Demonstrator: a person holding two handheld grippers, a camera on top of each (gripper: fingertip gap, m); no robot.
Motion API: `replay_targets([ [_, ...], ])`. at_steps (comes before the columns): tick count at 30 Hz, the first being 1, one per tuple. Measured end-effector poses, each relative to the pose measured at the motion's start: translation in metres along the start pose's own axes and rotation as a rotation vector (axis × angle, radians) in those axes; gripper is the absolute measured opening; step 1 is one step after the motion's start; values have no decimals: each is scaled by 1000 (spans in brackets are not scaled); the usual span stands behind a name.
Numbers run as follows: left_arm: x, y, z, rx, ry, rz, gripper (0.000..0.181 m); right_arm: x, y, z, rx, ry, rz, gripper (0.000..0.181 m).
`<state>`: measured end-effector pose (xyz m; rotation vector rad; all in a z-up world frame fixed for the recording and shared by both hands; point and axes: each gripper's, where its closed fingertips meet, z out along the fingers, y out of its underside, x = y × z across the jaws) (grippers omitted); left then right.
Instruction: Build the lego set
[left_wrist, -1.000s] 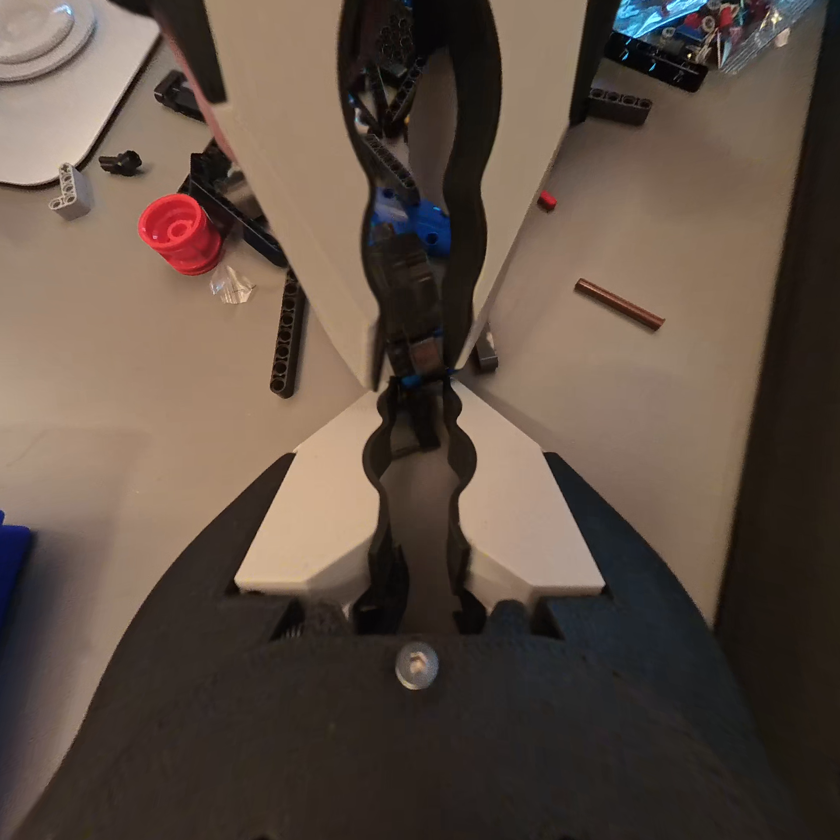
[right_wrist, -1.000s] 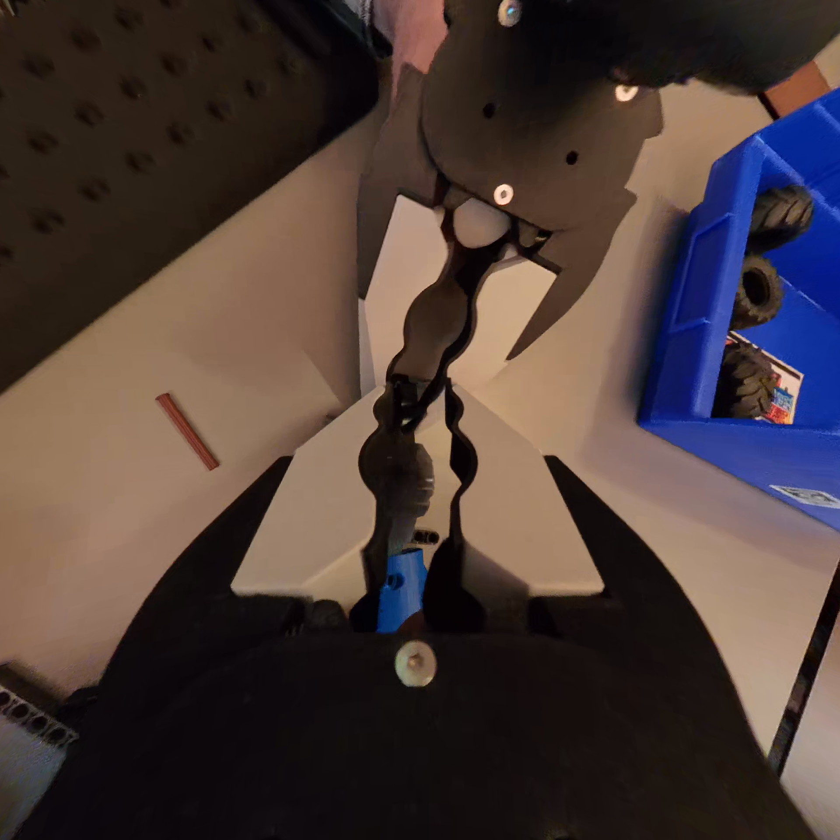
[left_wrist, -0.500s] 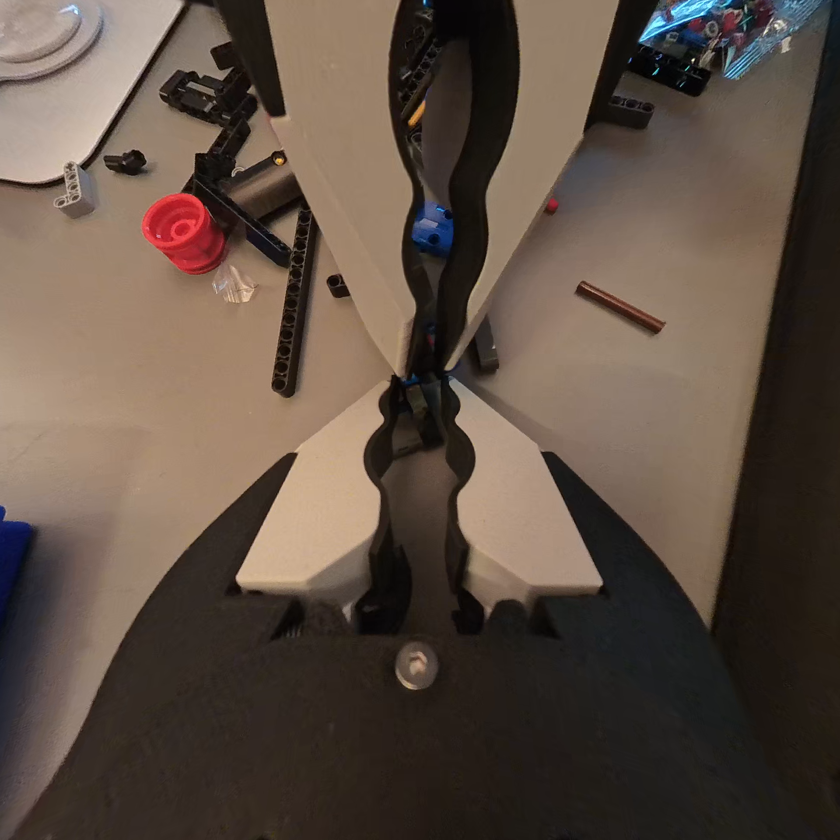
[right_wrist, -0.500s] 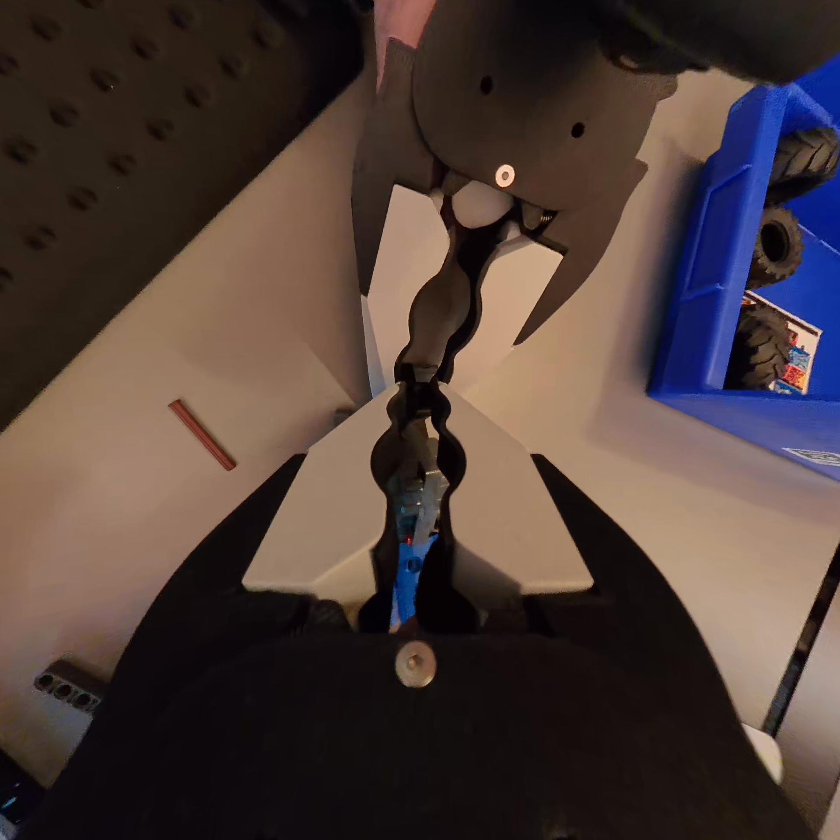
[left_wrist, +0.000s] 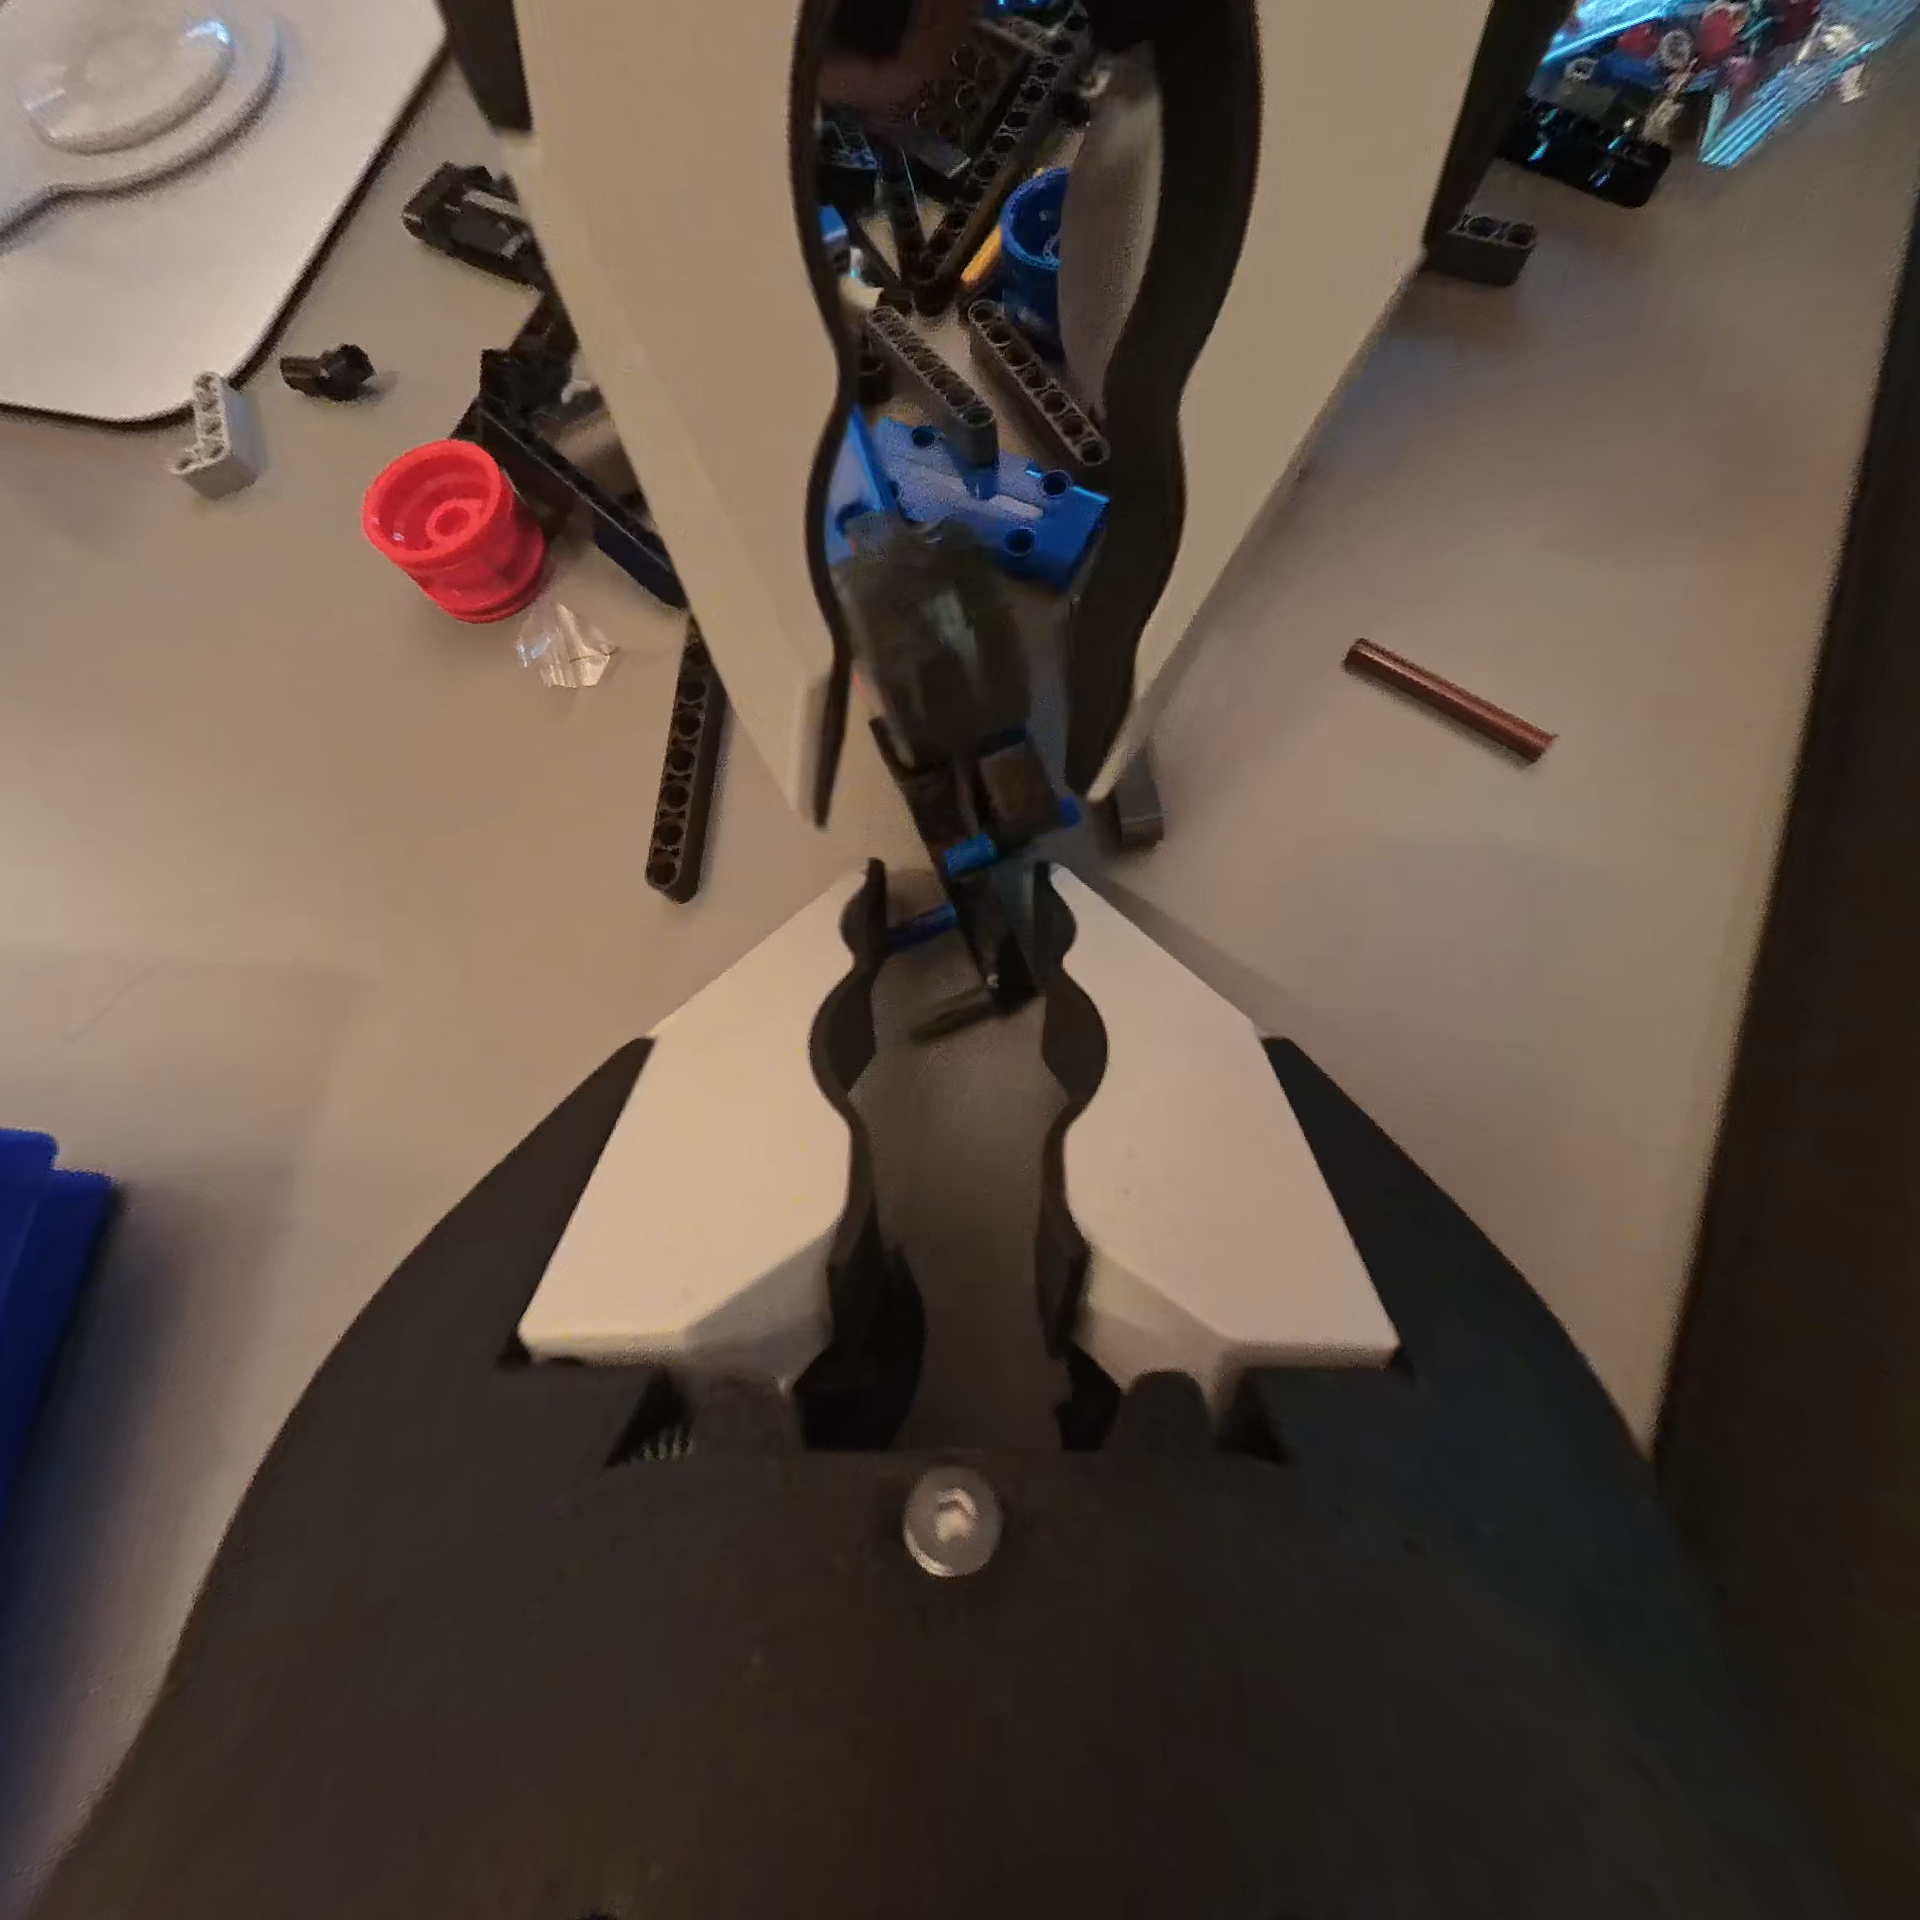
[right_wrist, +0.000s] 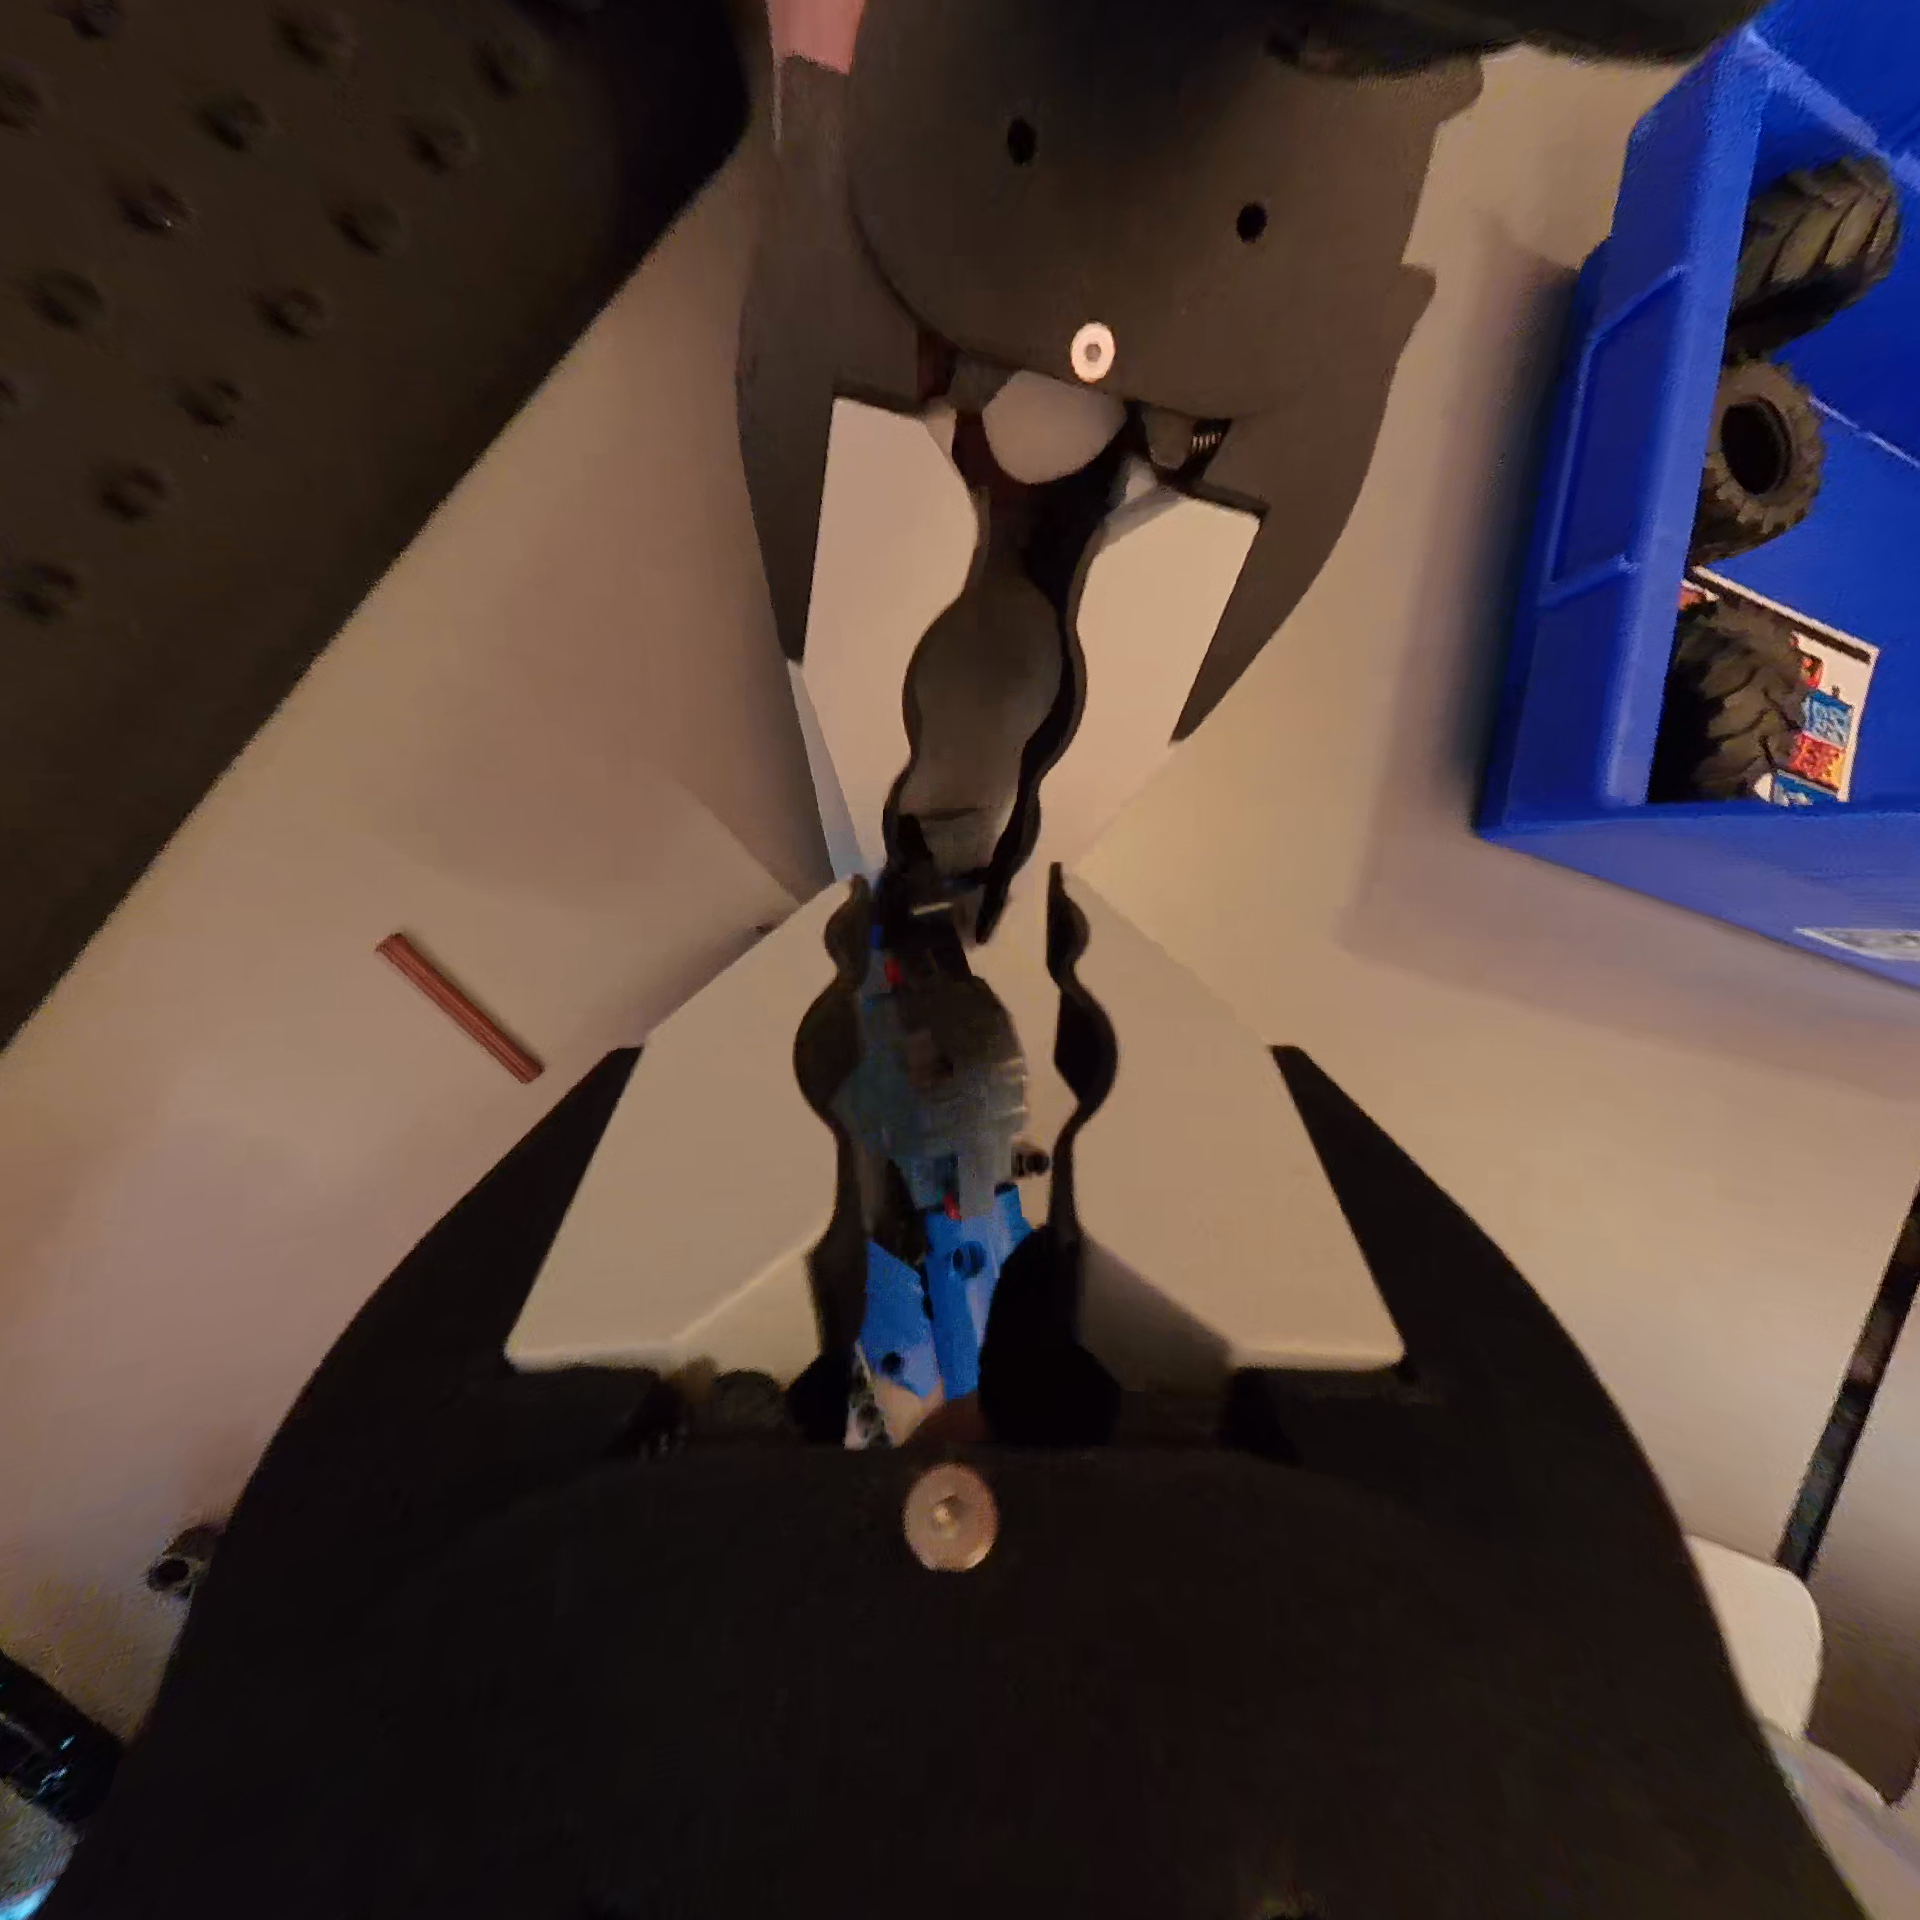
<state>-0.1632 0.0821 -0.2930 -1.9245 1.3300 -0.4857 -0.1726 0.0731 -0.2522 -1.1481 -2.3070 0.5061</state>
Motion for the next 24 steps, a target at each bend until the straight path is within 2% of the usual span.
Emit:
replay_targets([
  [2,0,1,-3,8,13,-16,40,1,-1,-8,-2,19,-1,32],
  [3,0,0,-5,18,11,-17,40,2,-3,-13,9,29,5,32],
  [9,6,3,-8,13,-2,5,37,2,6,-35,-26,88,63,38],
  [11,6,4,-8,8,-13,8,27,0,16,-44,-68,122,78,39],
  [14,4,4,-8,7,-11,7,27,-7,24,-59,-134,191,55,37],
  [19,-13,13,-14,-29,-49,-13,28,-32,17,-80,-114,244,68,36],
  [21,-15,18,-18,-28,-60,-44,33,-40,16,-87,-96,271,86,36],
  [24,-14,20,-21,-11,-61,-57,28,-49,20,-96,-53,309,134,36],
])
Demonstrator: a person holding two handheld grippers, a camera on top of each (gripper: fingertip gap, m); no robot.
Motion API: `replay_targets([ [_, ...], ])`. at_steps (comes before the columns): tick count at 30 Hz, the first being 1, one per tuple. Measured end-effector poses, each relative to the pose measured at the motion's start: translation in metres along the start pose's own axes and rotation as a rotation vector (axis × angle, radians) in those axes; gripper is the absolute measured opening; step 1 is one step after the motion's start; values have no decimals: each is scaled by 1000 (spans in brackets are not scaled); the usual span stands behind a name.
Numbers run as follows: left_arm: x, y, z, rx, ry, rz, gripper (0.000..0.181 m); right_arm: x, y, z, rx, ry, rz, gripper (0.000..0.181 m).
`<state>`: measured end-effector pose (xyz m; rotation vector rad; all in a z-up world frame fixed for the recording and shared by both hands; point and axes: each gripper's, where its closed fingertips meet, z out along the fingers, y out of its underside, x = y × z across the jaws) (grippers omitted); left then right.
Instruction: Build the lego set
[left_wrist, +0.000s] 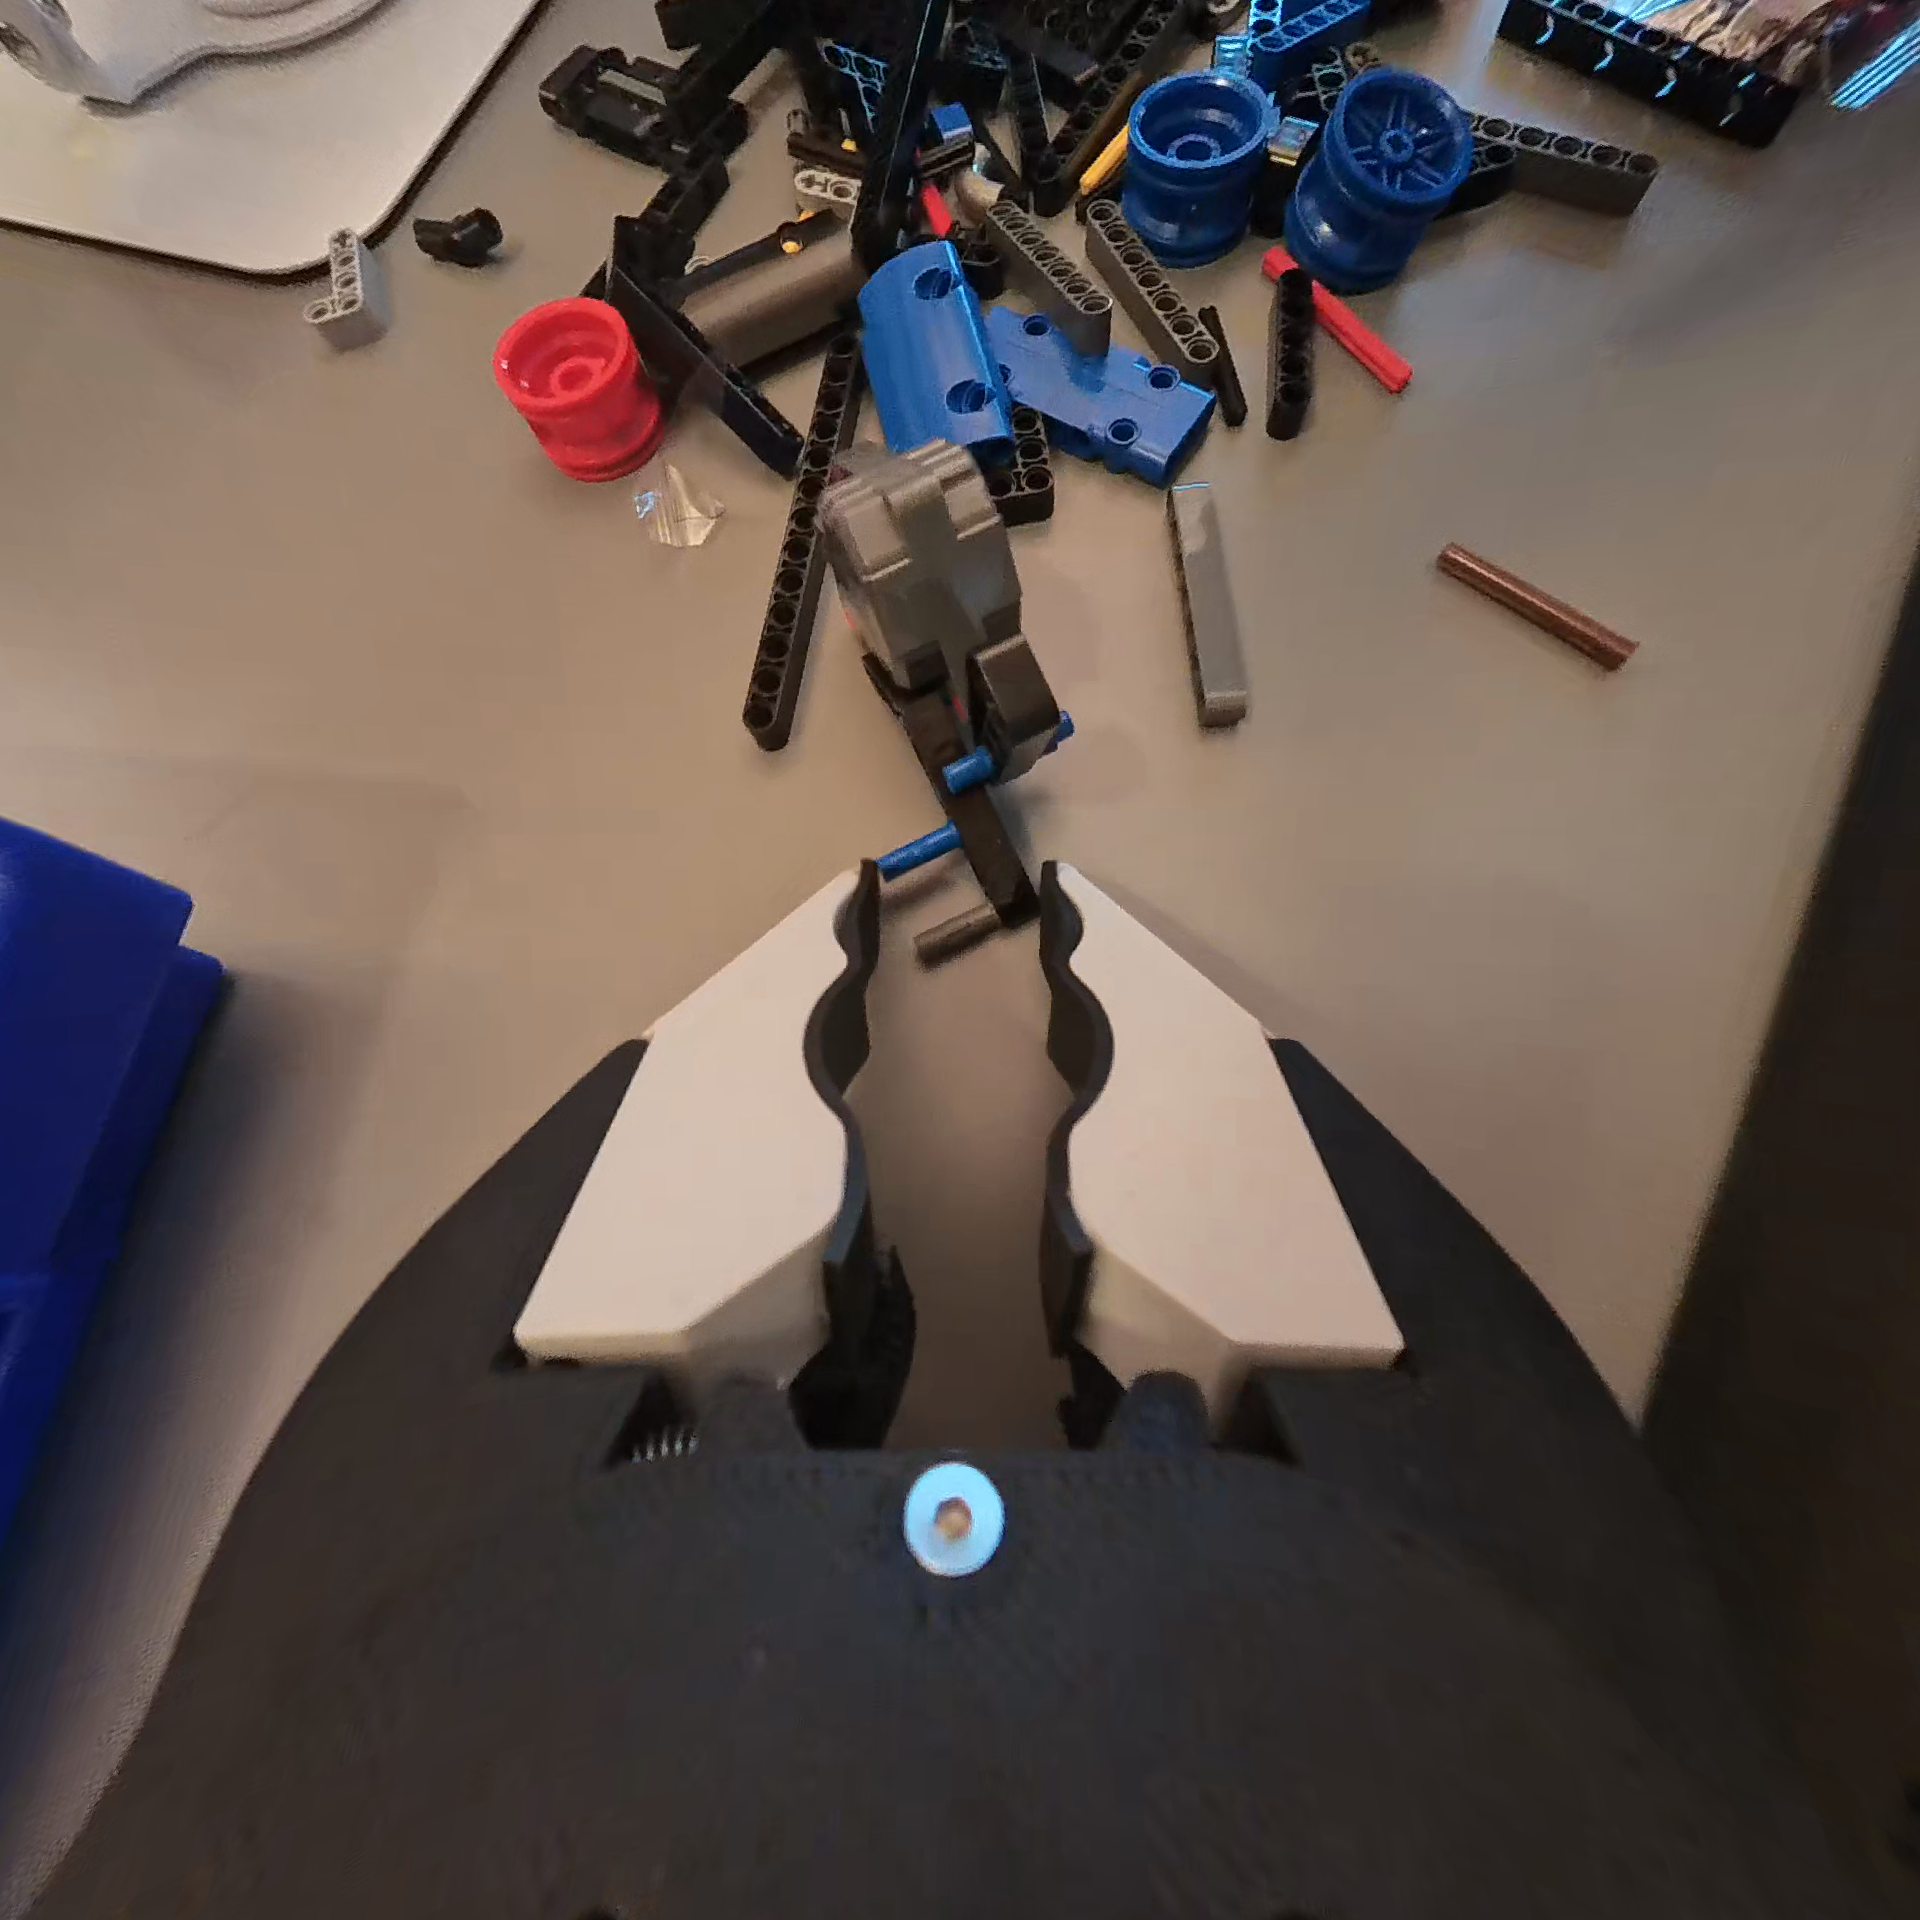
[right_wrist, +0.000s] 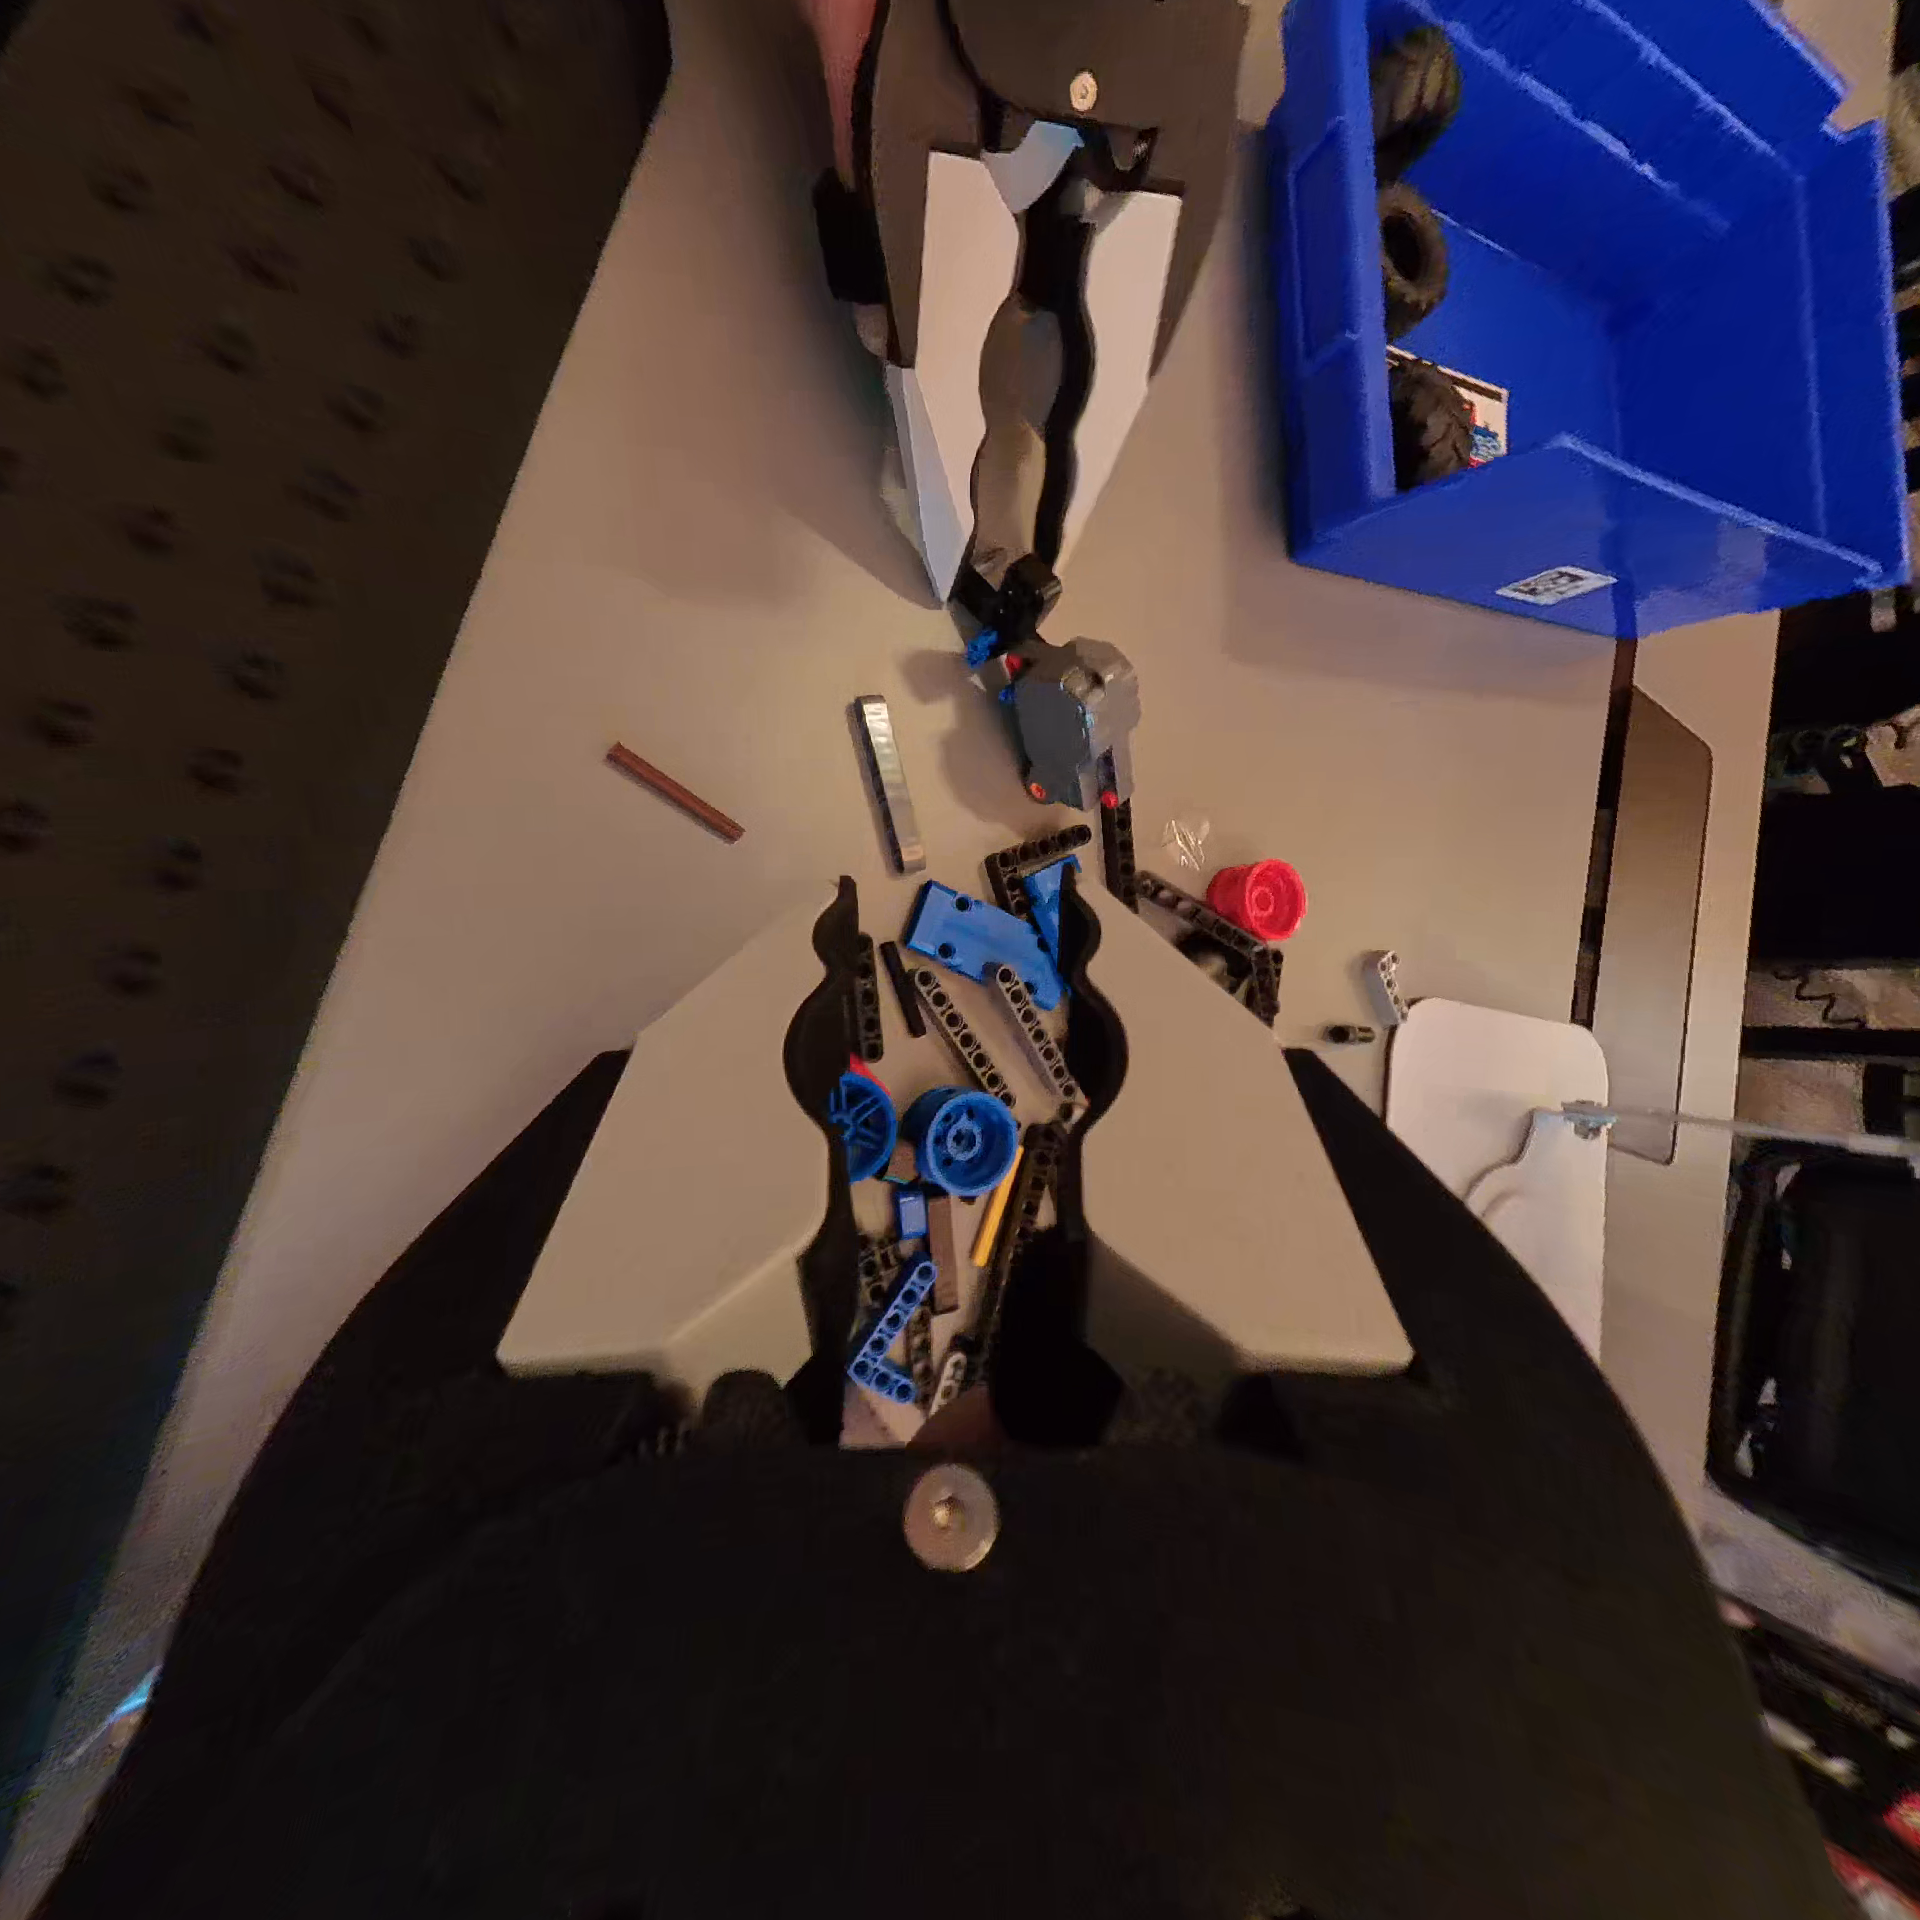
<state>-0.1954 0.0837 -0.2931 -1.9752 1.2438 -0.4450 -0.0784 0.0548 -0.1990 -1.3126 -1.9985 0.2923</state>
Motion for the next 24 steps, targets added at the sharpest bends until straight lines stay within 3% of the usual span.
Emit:
replay_targets([
  [8,1,11,-12,-41,82,32,28,-10,15,-3,89,28,117,35],
  [11,-11,15,-19,-66,15,15,44,-11,20,0,106,28,131,34],
  [17,-12,-3,-48,69,-75,-37,52,-2,33,-8,113,63,175,33],
  [21,-23,-27,-63,120,-195,3,48,51,33,-50,186,271,255,41],
  [24,-41,-79,-70,193,-259,61,46,123,46,-103,165,507,285,48],
])
